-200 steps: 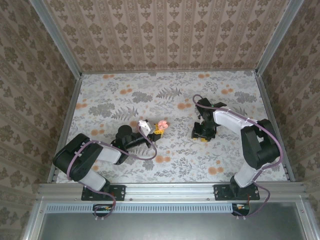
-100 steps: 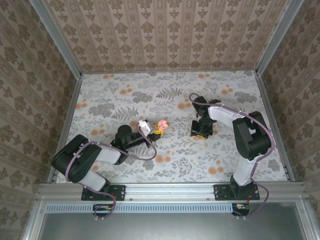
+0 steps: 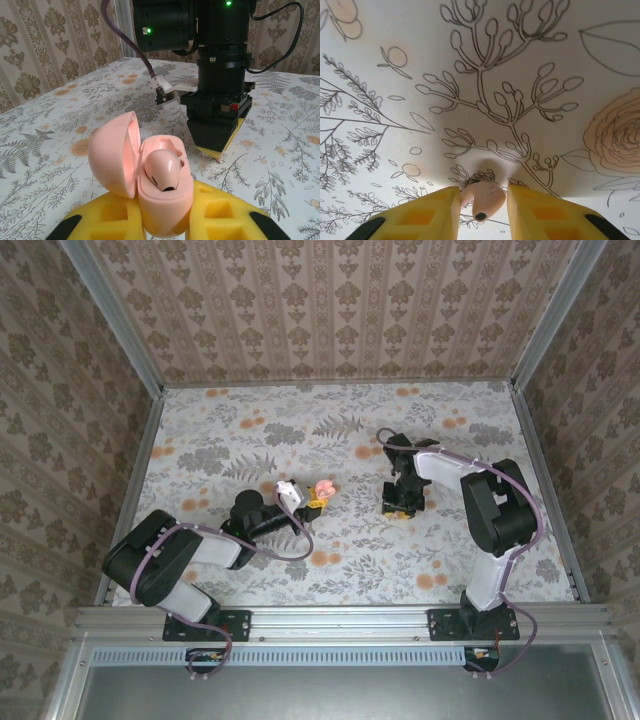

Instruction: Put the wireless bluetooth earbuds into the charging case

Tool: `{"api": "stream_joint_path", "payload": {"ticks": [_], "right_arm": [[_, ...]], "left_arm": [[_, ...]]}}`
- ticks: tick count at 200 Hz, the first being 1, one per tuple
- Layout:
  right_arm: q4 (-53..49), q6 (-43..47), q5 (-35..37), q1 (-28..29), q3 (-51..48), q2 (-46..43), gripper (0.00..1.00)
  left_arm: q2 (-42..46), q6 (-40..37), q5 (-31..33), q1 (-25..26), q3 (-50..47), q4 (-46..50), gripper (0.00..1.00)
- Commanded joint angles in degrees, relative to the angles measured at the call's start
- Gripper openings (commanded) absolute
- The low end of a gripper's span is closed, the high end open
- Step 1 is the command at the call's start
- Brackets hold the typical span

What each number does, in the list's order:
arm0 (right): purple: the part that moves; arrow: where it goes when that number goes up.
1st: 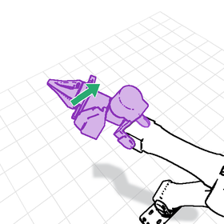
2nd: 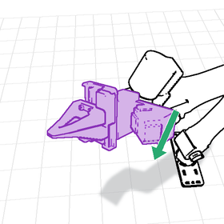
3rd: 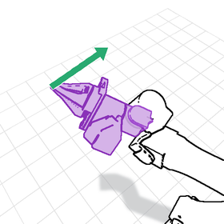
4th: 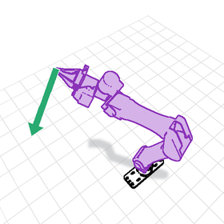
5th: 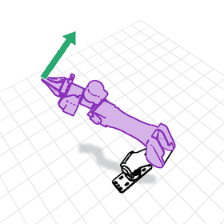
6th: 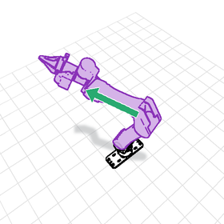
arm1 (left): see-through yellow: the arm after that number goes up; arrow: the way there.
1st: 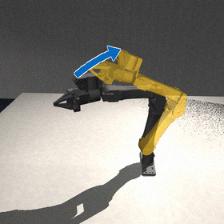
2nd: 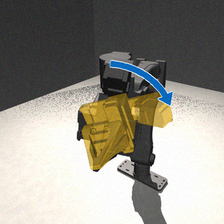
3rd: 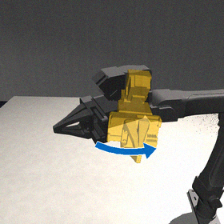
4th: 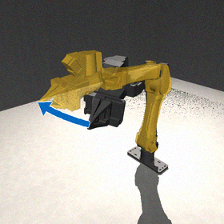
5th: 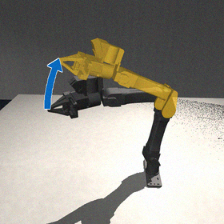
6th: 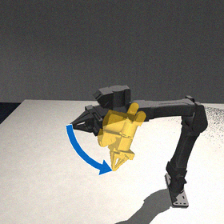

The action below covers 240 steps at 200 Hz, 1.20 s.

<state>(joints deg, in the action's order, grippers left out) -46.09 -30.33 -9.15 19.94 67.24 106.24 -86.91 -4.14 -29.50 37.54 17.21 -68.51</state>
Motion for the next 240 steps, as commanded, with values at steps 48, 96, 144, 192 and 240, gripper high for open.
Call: {"api": "stream_joint_path", "payload": {"ticks": [48,96,144,192,240], "right_arm": [[1.2,1.2,3.1,-0.3,0.7,0.7,0.24],[2.0,1.2,3.5,-0.2,1.1,0.4,0.32],[2.4,1.5,2.6,-0.2,1.9,1.4,0.28],[3.4,1.9,2.0,-0.2,2.1,1.8,0.22],[6.4,3.3,2.2,0.3,0.1,-1.8,0.19]], "left_arm": [[1.2,-1.6,0.1,0.3,-0.1,2.0,0.11],[1.7,-1.7,0.1,0.2,-0.2,2.4,0.11],[2.4,-2.0,0.1,0.3,-0.2,3.3,0.11],[3.0,-2.5,0.2,0.2,-0.1,4.4,0.11],[2.2,-2.4,0.2,0.2,0.1,5.1,0.11]]}}
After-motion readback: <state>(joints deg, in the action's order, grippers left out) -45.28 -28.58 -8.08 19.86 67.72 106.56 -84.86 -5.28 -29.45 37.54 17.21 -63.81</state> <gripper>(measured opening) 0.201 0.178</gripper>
